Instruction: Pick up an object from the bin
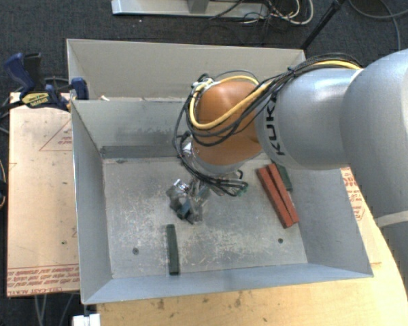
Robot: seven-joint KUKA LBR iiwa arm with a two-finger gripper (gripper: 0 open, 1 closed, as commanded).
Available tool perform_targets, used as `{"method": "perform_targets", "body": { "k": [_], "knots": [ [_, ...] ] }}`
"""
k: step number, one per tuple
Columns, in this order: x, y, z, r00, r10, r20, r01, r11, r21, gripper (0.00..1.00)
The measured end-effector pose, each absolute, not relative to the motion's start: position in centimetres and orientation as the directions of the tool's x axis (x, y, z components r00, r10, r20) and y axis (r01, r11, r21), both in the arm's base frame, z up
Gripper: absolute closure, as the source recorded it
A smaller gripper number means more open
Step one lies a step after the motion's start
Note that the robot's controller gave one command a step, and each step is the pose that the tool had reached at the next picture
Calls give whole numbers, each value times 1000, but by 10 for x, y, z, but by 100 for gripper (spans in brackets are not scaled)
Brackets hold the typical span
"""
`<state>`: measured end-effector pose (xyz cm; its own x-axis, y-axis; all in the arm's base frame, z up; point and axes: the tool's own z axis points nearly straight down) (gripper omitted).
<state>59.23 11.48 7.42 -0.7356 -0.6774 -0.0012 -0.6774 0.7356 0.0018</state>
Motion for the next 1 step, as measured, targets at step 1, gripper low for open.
{"method": "perform_targets", "body": {
  "k": [1],
  "knots": [
    [590, 115, 91, -736, -677, 6, -677, 736, 7, 100]
  ]
}}
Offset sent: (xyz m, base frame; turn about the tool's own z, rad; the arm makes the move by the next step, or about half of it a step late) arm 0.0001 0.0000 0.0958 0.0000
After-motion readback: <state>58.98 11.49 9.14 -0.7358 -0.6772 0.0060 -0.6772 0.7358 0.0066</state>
